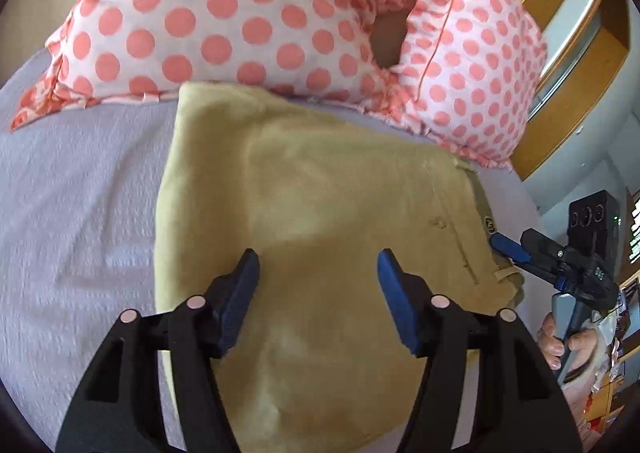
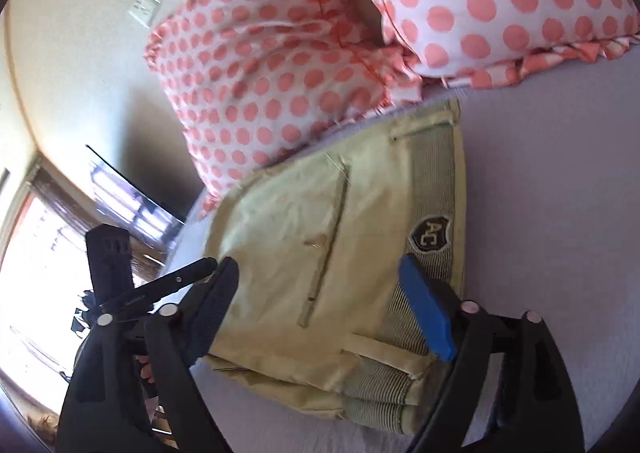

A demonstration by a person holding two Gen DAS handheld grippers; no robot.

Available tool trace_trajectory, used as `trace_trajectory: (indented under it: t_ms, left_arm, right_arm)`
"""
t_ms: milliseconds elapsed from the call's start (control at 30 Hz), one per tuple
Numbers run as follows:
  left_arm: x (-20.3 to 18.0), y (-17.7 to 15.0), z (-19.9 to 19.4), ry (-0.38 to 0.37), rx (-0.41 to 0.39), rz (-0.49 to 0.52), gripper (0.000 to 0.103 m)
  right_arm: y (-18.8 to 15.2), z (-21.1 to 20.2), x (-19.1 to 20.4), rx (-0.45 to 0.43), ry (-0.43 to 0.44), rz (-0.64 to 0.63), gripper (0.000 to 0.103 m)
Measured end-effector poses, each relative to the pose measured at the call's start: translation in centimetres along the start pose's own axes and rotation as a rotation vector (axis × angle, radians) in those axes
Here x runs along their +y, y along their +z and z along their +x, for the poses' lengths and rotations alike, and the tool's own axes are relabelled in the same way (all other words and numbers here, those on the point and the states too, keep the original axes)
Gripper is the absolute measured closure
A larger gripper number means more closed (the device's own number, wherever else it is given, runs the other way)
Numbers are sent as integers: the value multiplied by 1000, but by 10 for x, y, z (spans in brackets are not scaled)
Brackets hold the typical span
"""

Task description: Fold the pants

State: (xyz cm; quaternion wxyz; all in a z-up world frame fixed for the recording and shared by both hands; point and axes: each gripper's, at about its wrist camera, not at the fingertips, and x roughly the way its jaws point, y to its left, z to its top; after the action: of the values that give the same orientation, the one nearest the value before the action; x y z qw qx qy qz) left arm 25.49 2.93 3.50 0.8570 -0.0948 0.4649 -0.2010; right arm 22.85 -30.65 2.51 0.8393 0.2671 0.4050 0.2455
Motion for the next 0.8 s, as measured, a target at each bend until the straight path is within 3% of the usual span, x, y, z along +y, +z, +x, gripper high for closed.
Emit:
trace_trajectory:
  t_ms: [67, 133, 200, 233, 267, 300, 367, 533, 633, 800]
  left_arm:
    - [-8, -2, 4, 70, -33, 34, 39]
    - [-13, -9, -3, 116, -20, 36, 38]
    - [-19, -25, -21, 130, -42, 54, 26]
    - [-22, -37, -31, 160, -59, 74, 21]
    - [-25, -51, -42, 208, -77, 91, 8]
    - [-27, -65, -51, 263, -98, 103, 3]
    - [-29, -94, -67, 311, -120, 127, 2]
    - [-36, -142, -71, 339, -104, 133, 2]
    - [-37, -153, -65, 354, -96, 129, 2]
    - [-38, -163, -66, 384, -151, 141, 2]
  right_arm:
    - [-5, 5, 0, -13, -24, 30, 15]
    - [-9, -4, 5, -8, -105, 57, 15]
    - [-26, -18, 21, -60, -202, 4, 8]
    - [-40, -27, 33, -97, -260, -48, 1]
    - [-55, -33, 44, -131, -311, -96, 1]
    - [-70, -35, 54, -153, -350, -140, 1]
    - [-100, -35, 69, -168, -393, -211, 1]
    - [-143, -11, 78, -113, -444, -254, 1]
    - [-153, -3, 85, -130, -516, -291, 1]
    - [-162, 3, 90, -135, -599, -347, 1]
